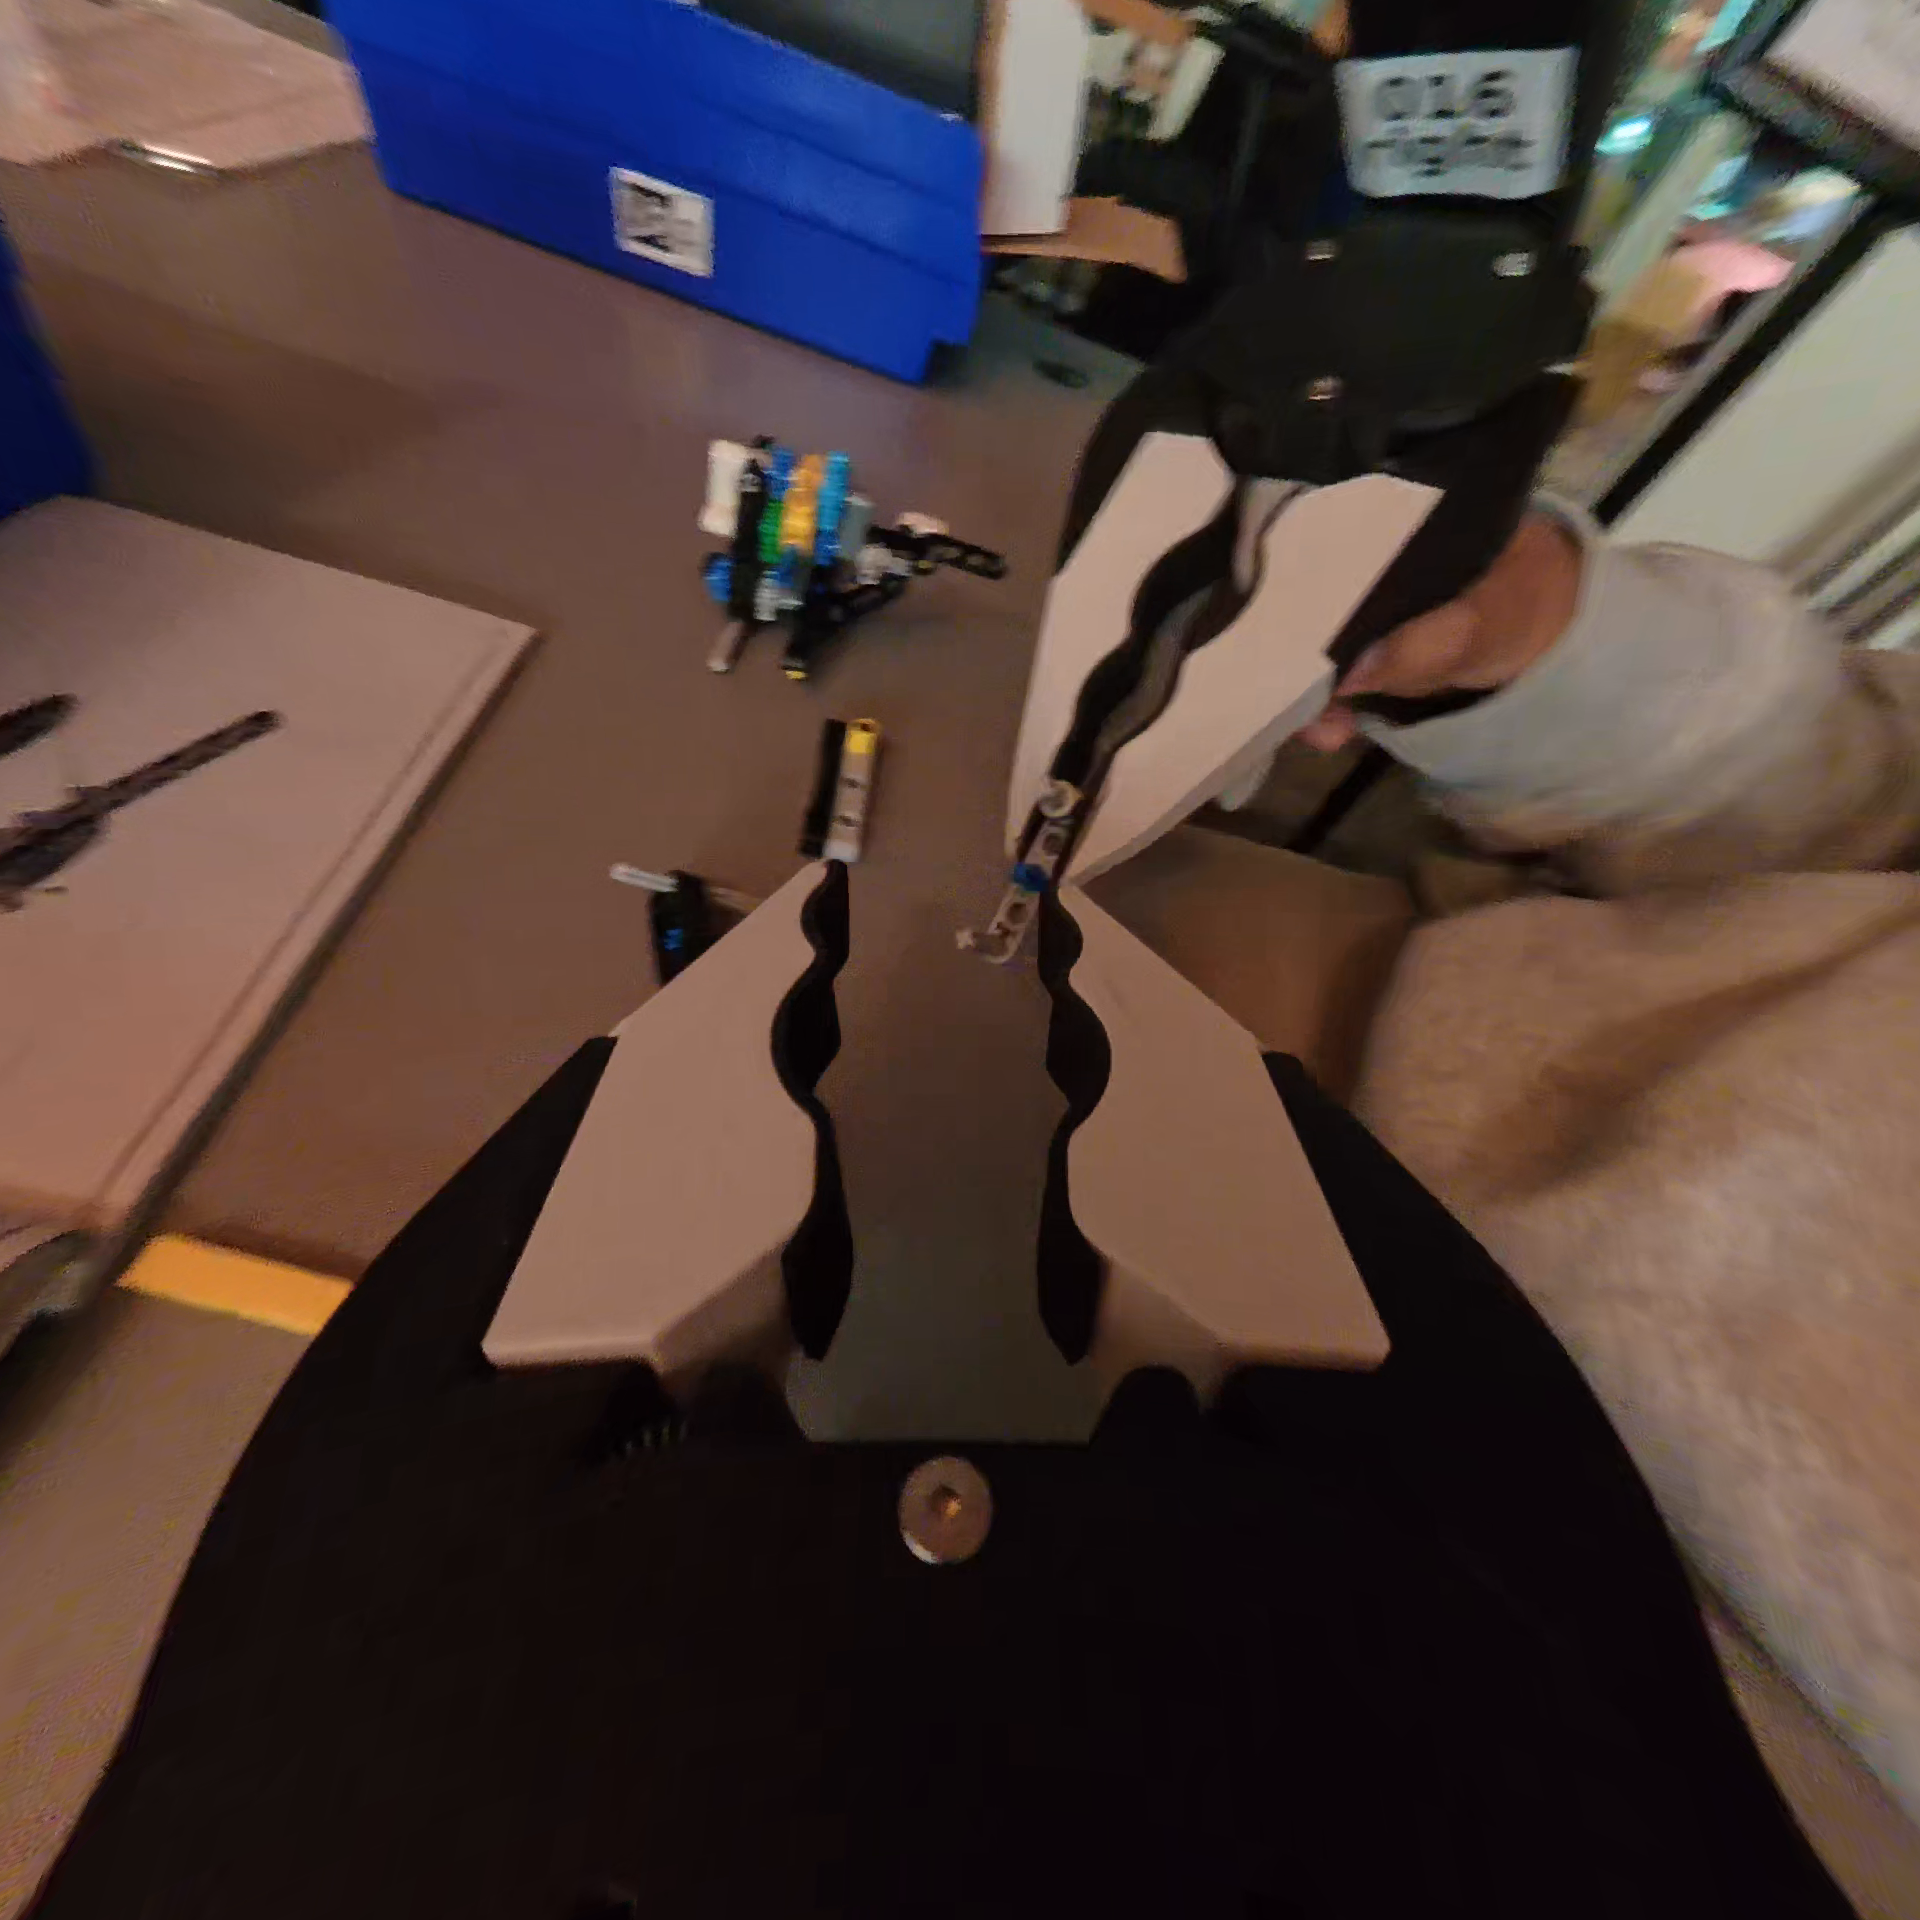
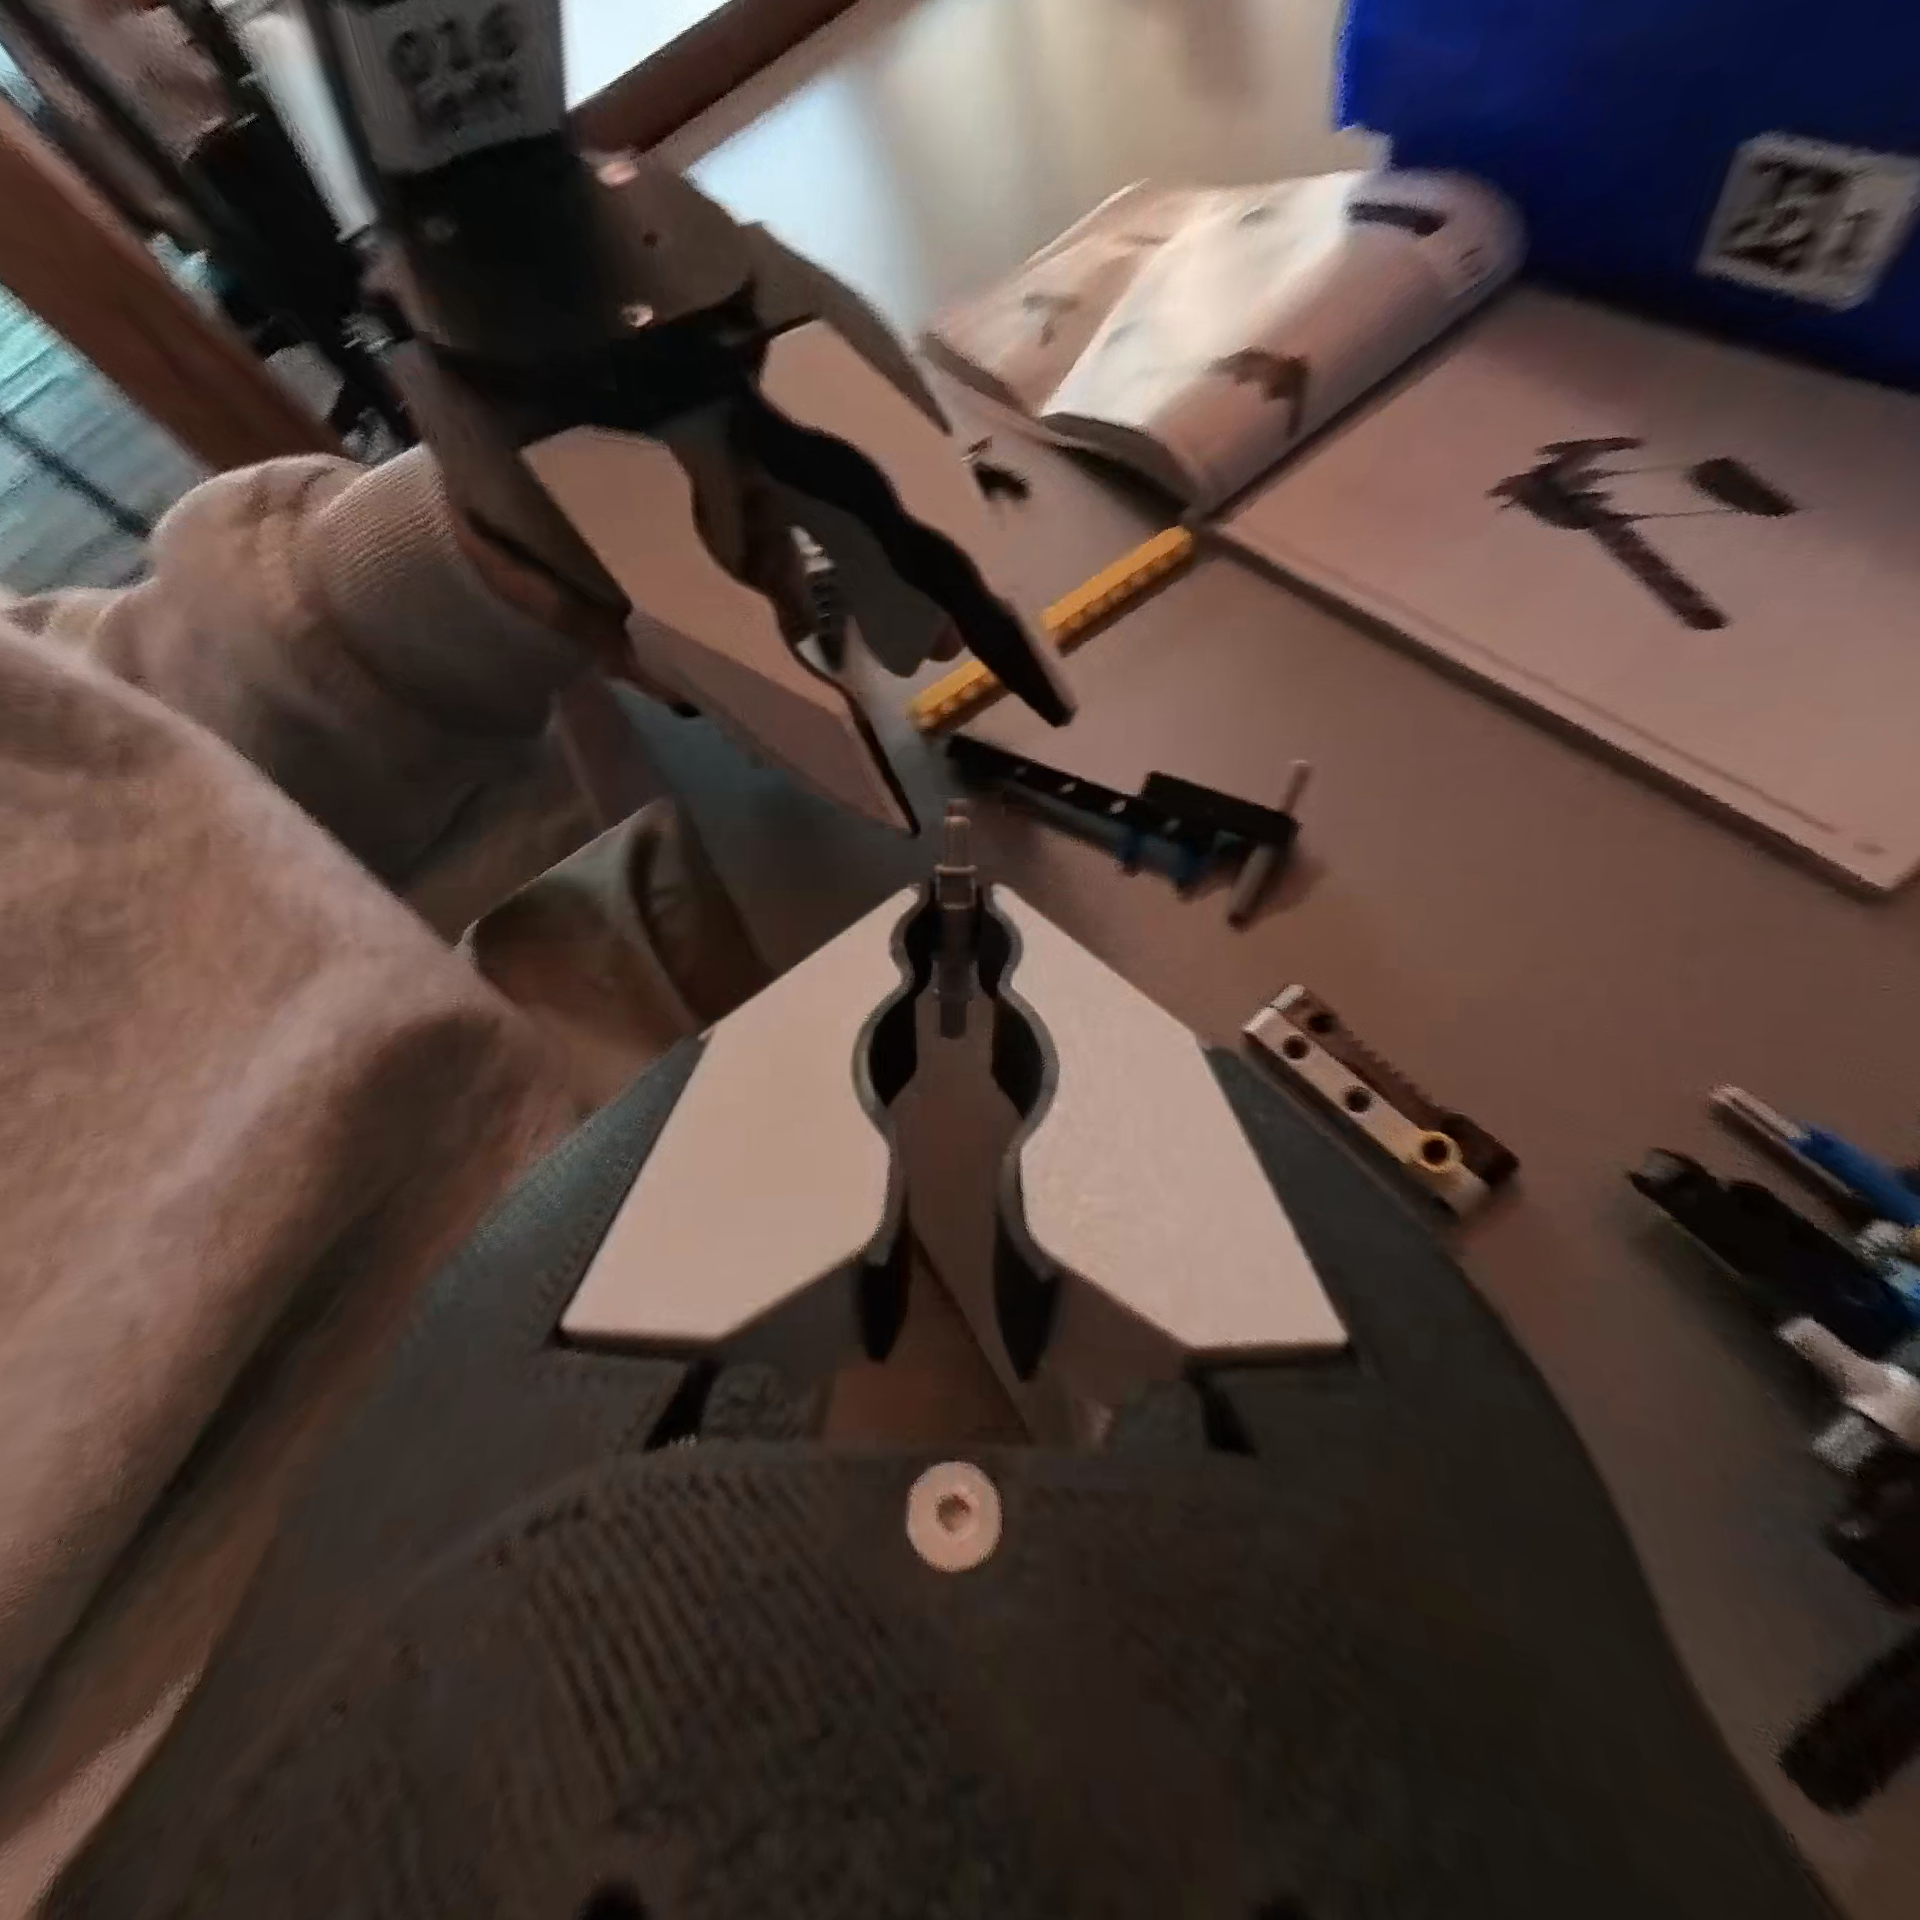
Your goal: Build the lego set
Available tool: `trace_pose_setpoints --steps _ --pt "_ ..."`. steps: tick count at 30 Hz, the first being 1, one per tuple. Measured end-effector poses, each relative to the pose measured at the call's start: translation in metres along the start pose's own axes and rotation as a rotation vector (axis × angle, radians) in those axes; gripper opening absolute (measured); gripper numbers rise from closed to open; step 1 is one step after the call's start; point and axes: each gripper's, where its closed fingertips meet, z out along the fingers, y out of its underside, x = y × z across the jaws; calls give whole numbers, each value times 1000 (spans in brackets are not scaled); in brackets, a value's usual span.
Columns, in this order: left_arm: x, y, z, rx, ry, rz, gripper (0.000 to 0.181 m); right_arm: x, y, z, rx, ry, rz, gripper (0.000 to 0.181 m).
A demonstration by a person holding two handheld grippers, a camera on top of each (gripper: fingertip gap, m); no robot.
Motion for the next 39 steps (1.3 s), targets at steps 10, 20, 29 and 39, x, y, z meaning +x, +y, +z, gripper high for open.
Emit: trace_pose_setpoints --steps 10,20,29,39 --pt "52 -3 -12 -2 321 -32 4 -43 -13 -10 -214 -300 -56 7" --pt "52 6 -11 -39 330 -31 4 -47 -9 -3 -381 -305 -164 7" --pt "-23 -14 -36 137 -9 -111 3 -2 -55 -6 -101 5 -156 46" --pt "-98 -37 -96 496 -329 -387 3 -5 -10 53 -77 279 -158 30"
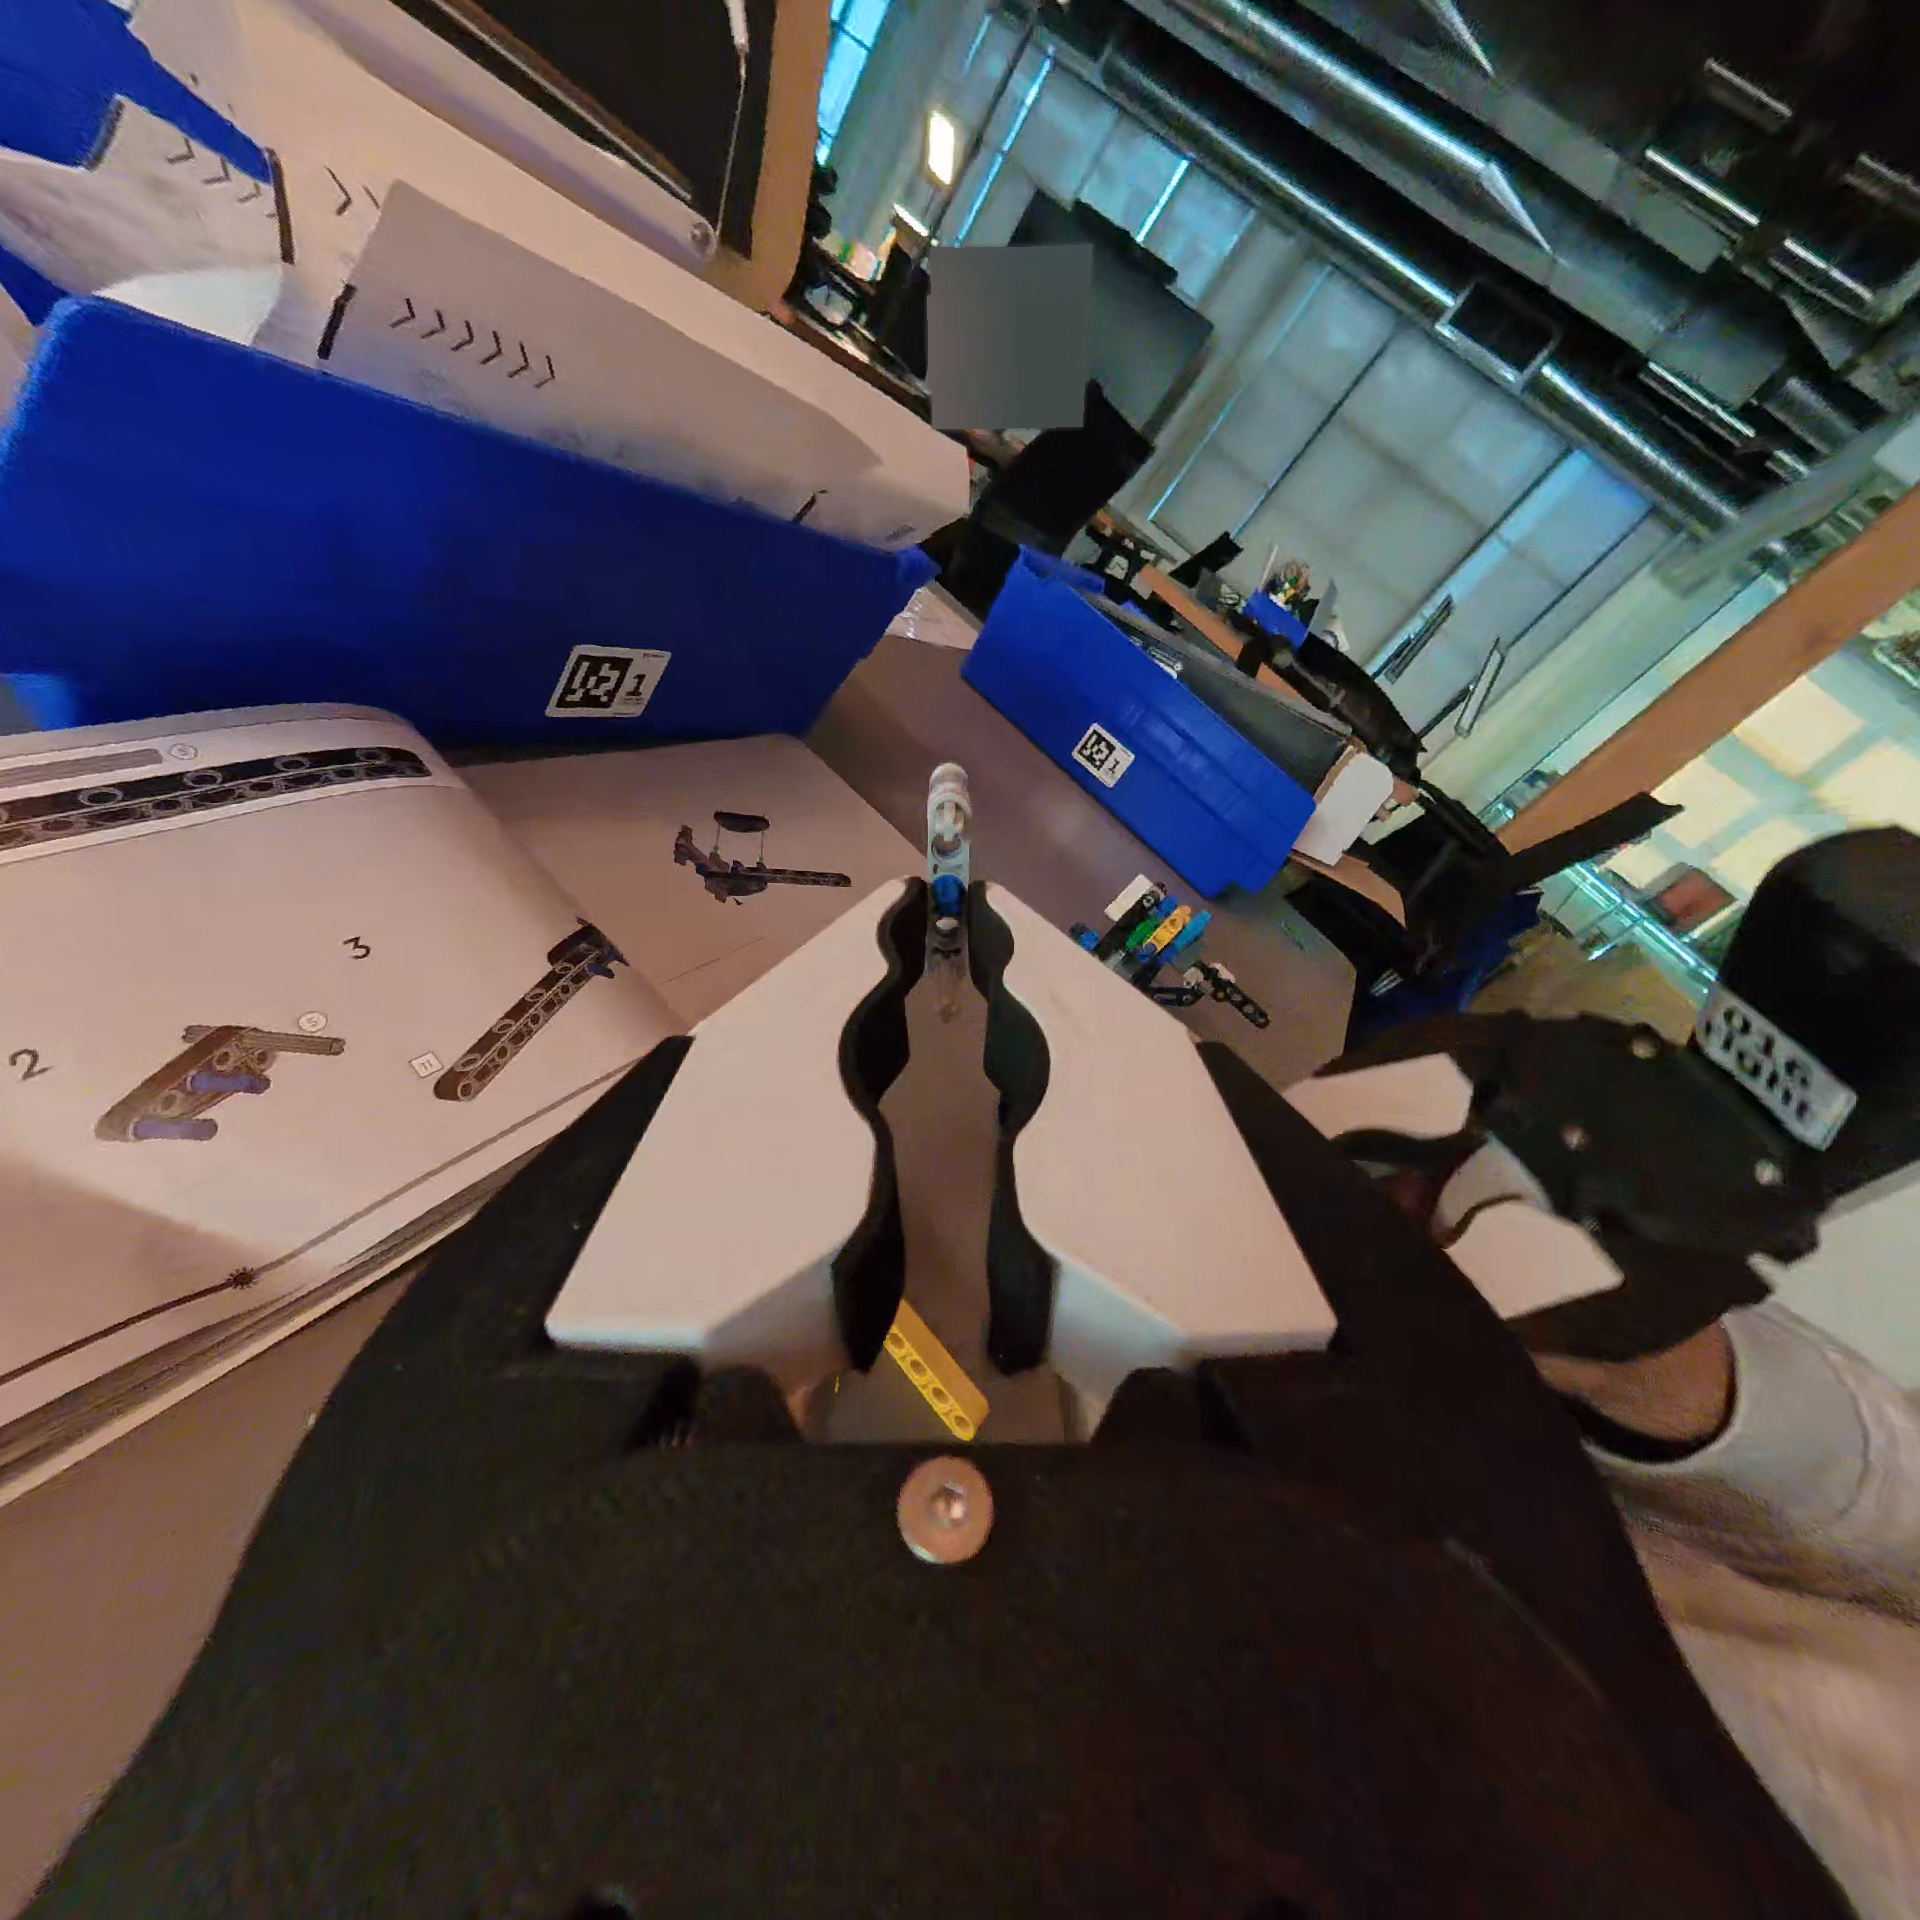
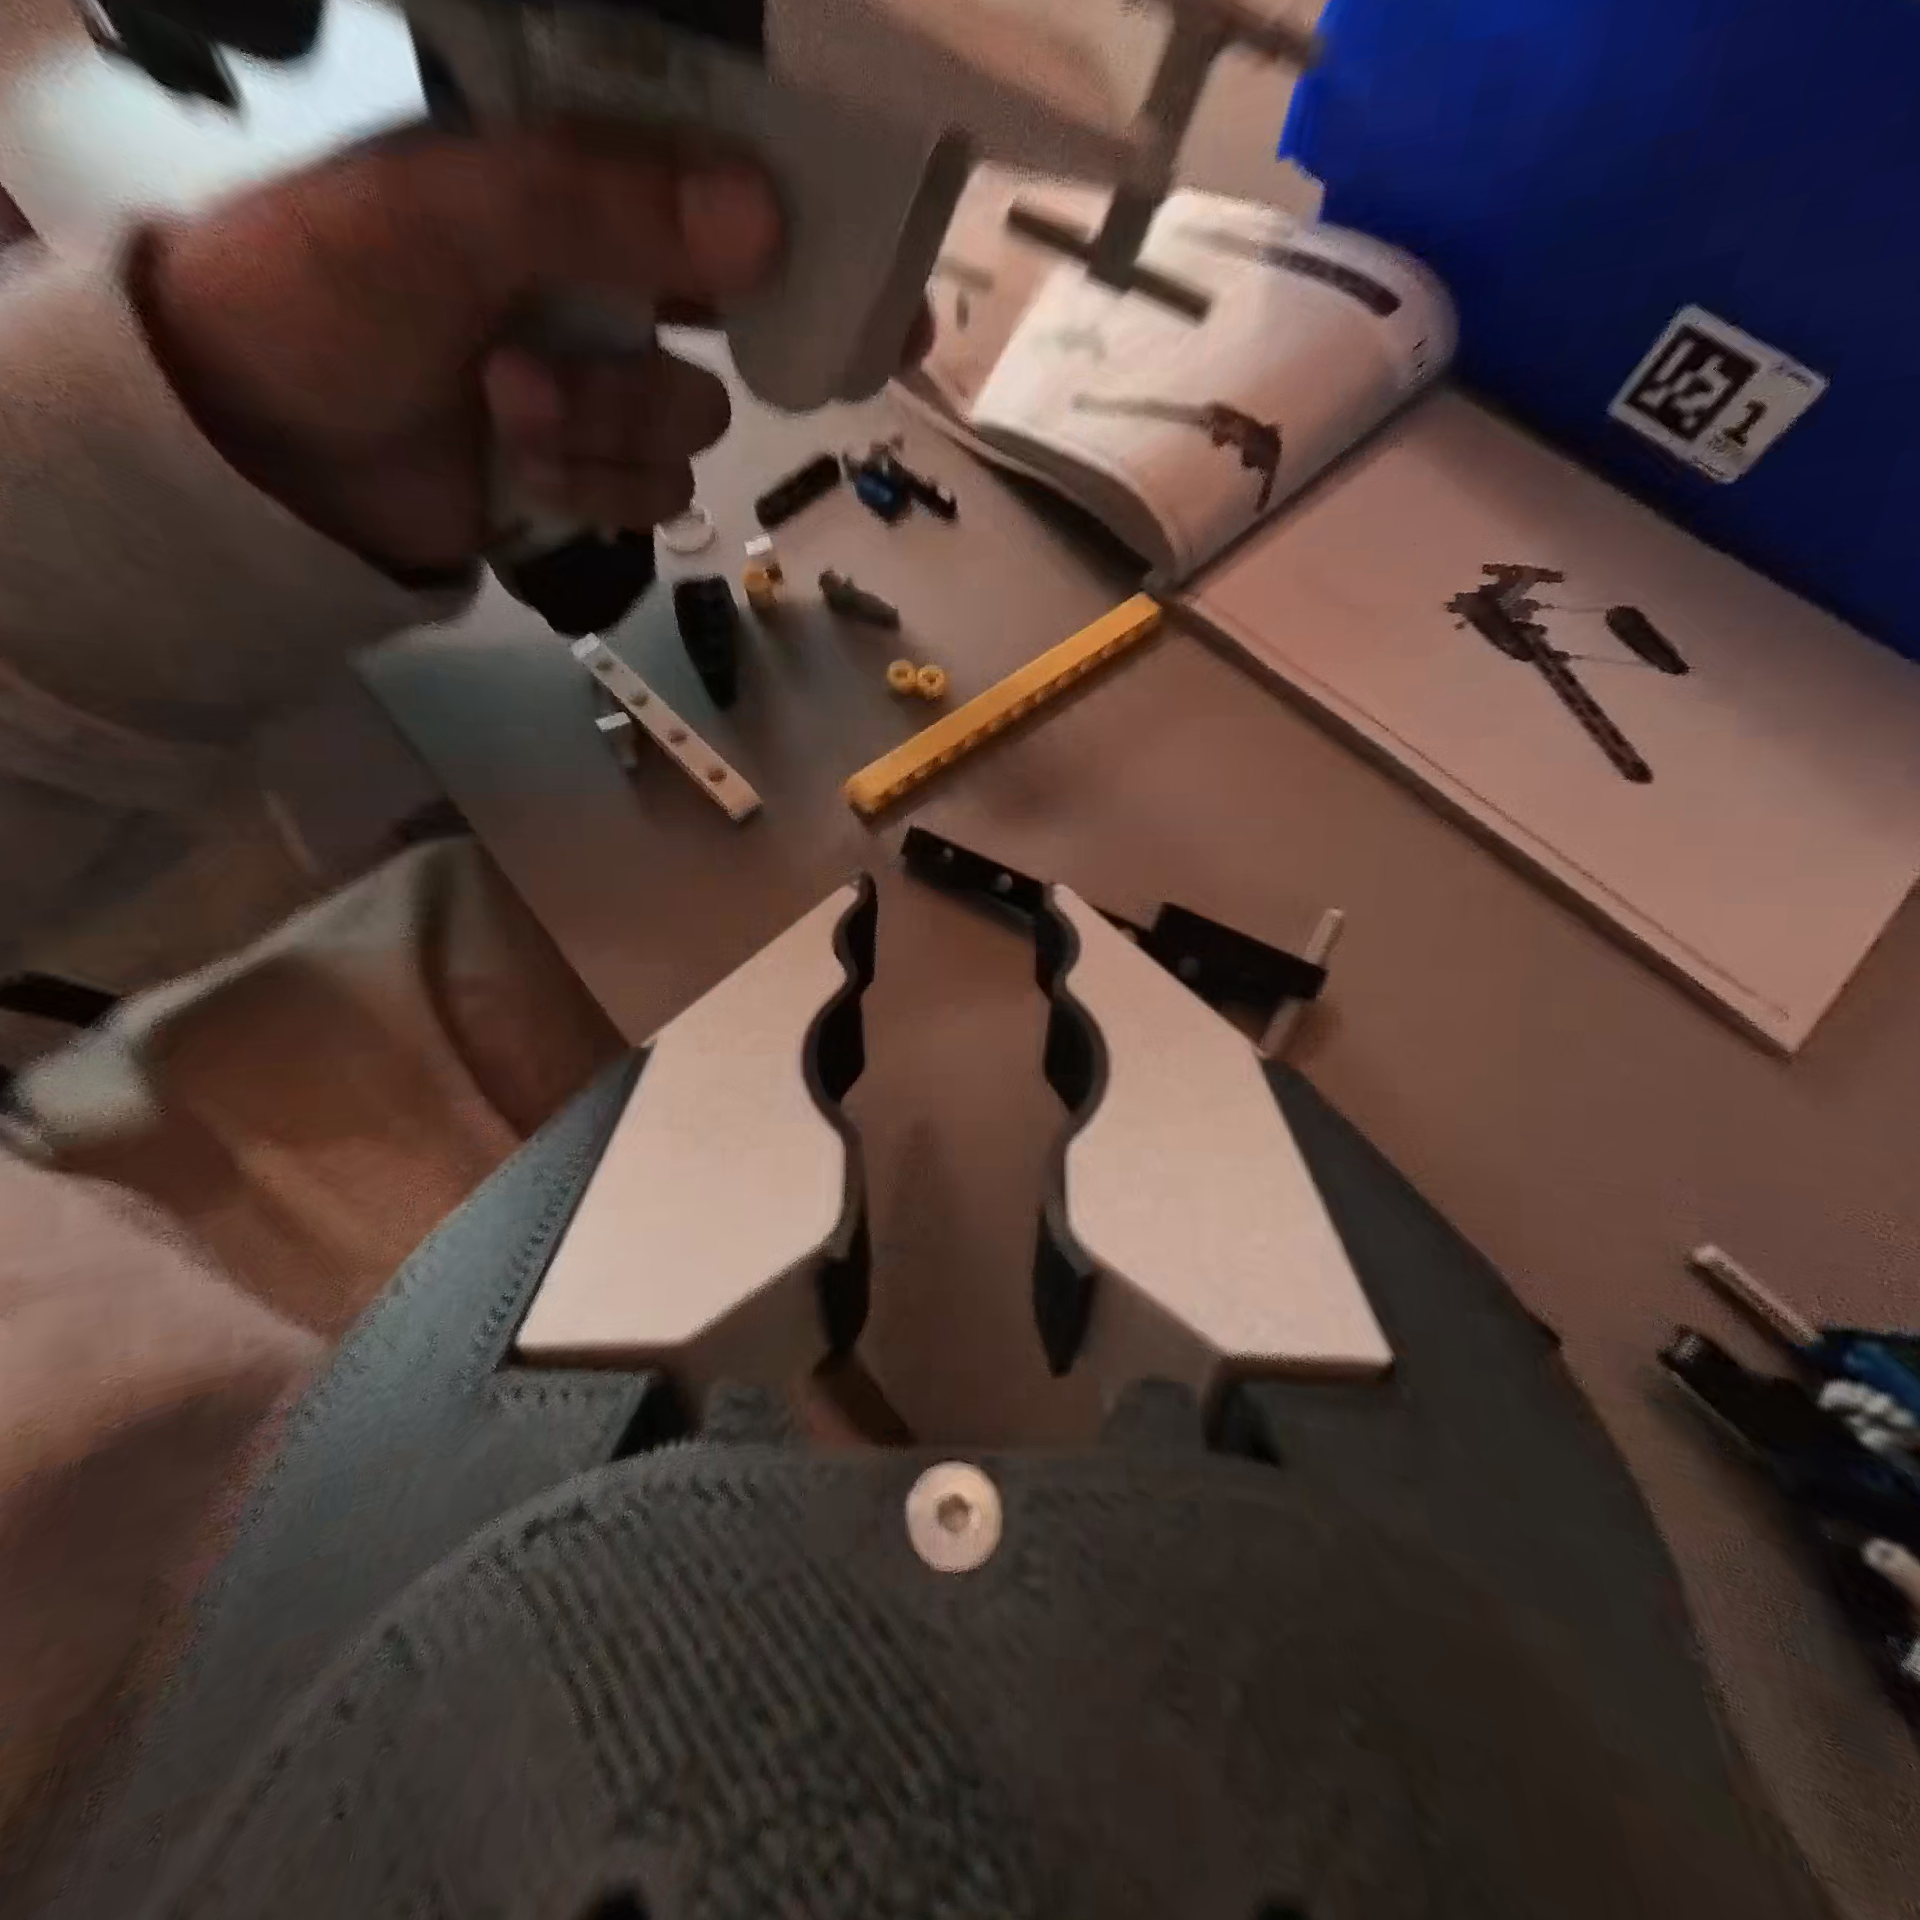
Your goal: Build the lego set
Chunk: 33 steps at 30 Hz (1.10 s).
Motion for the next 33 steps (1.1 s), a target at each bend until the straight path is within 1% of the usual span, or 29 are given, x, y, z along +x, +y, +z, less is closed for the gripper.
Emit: trace_pose_setpoints --steps 1,3,6,8,11,13,16,19,22,24,26,31,33 --pt "1 0 0 4 4 -2 3 0 4 8 -38 32 -48 30" --pt "5 0 2 9 21 -13 3 2 5 22 -66 78 -71 31" --pt "7 1 2 15 43 -31 3 -2 -1 38 -52 28 -24 34" --pt "8 0 2 20 54 -35 3 -4 5 43 -95 -3 -2 35" --pt "6 -4 0 45 42 -37 3 -10 18 37 -132 -53 58 31" --pt "8 -11 -3 94 75 -96 3 -12 31 26 -174 -73 102 33" --pt "9 -17 -6 140 137 -196 2 -11 45 5 -178 -93 175 31" --pt "6 -14 -5 129 133 -208 2 -3 42 -15 -104 -94 250 31" --pt "10 -9 0 104 126 -175 2 29 28 -26 -10 7 281 35" --pt "16 -5 4 88 137 -158 2 48 24 -23 5 58 309 37" --pt "21 -2 7 77 155 -148 2 56 28 -13 -38 61 328 40" --pt "27 3 11 53 170 -123 2 60 33 8 -102 63 320 42" --pt "28 4 11 51 175 -128 2 58 37 14 -145 56 316 35"
